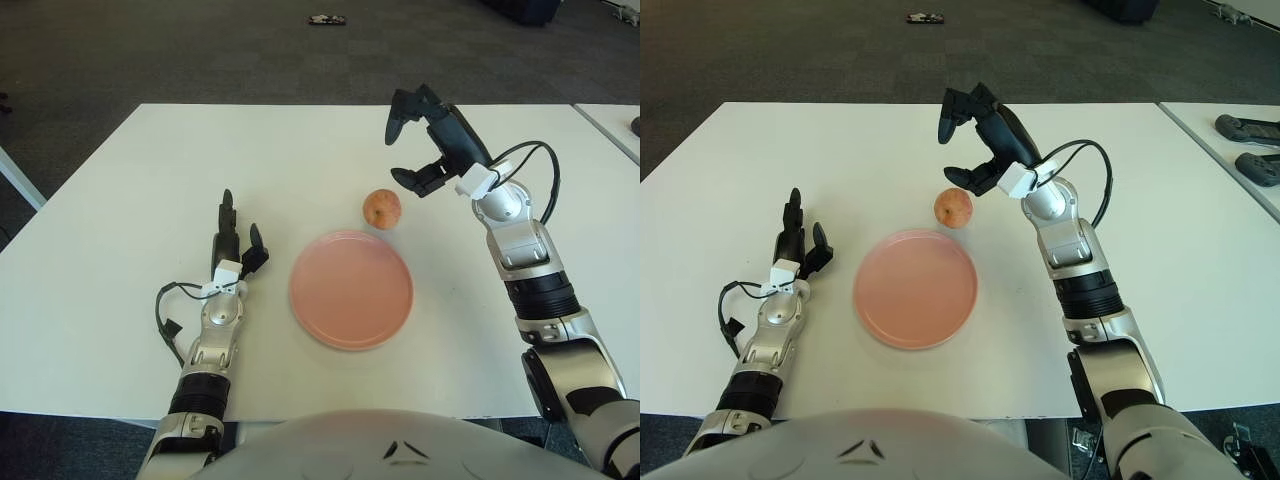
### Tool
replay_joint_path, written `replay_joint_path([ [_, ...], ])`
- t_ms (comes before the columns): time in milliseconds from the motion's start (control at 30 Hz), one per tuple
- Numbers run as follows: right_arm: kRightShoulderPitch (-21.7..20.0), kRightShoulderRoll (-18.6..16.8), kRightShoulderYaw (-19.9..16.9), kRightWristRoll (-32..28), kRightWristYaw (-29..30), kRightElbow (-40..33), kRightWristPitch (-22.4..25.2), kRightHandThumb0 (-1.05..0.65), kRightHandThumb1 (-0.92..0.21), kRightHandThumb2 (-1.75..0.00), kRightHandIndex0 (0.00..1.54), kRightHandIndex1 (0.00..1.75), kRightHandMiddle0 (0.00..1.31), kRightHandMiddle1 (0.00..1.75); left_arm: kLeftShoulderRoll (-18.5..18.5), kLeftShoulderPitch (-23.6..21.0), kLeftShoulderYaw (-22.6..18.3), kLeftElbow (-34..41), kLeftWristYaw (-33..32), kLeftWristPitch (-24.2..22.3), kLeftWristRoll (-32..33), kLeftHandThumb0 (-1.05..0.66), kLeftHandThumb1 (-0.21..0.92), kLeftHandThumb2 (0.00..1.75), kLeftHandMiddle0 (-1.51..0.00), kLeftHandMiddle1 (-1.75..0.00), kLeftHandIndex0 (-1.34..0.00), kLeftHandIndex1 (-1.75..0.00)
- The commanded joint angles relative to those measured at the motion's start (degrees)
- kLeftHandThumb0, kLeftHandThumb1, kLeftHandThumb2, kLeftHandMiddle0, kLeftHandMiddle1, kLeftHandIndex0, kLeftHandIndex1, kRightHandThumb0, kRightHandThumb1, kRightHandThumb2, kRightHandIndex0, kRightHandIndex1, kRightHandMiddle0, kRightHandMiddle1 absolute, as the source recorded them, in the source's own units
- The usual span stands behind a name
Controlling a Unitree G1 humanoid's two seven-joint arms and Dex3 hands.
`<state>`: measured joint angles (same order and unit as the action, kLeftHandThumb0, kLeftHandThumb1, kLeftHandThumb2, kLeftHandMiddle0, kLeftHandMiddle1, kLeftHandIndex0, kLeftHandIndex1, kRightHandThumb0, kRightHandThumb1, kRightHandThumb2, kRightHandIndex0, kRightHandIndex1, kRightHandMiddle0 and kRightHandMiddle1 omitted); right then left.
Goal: Put the apple into the plate.
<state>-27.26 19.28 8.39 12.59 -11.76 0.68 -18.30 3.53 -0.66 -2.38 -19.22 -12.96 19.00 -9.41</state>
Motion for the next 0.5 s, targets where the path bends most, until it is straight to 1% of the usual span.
replay_joint_path([
  [0,3.5,1.3,0.6,-0.7,-2.2,-2.4,-3.0,0.00,-0.11,-1.53,0.79,1.67,0.53,1.75,0.4,-0.5,-0.3,0.4,0.0,-0.5,-0.1,-0.91,0.92,1.00,0.00,0.00,0.00,0.00],
  [100,6.2,2.8,1.5,-0.8,-4.4,-3.3,-6.1,0.00,-0.09,-1.55,0.81,1.65,0.55,1.75,0.6,-0.5,-0.3,0.4,0.0,-0.6,-0.3,-0.92,0.92,1.00,0.00,0.00,0.00,0.00],
  [167,7.1,3.6,1.8,-0.6,-5.5,-2.9,-8.1,0.00,-0.08,-1.56,0.82,1.64,0.56,1.75,0.6,-0.6,-0.3,0.4,0.0,-0.6,-0.3,-0.92,0.92,1.00,0.00,0.00,0.00,0.00],
  [233,7.3,4.3,2.1,-0.6,-6.8,-2.2,-9.5,0.00,-0.08,-1.56,0.83,1.63,0.57,1.75,0.6,-0.7,-0.3,0.4,0.1,-0.6,-0.2,-0.92,0.92,1.00,0.00,0.00,0.00,0.00],
  [367,6.7,6.5,3.0,-1.3,-11.2,-1.1,-10.5,0.00,-0.07,-1.56,0.84,1.61,0.58,1.75,0.7,-0.8,-0.2,0.2,0.3,-0.3,-0.2,-0.92,0.92,0.99,0.00,0.00,0.00,0.00],
  [467,6.4,6.8,3.1,-1.0,-12.4,-0.3,-11.3,0.00,-0.06,-1.56,0.84,1.61,0.59,1.75,0.7,-0.8,-0.2,0.2,0.3,-0.4,-0.1,-0.92,0.92,0.99,0.00,0.00,0.00,0.00],
])
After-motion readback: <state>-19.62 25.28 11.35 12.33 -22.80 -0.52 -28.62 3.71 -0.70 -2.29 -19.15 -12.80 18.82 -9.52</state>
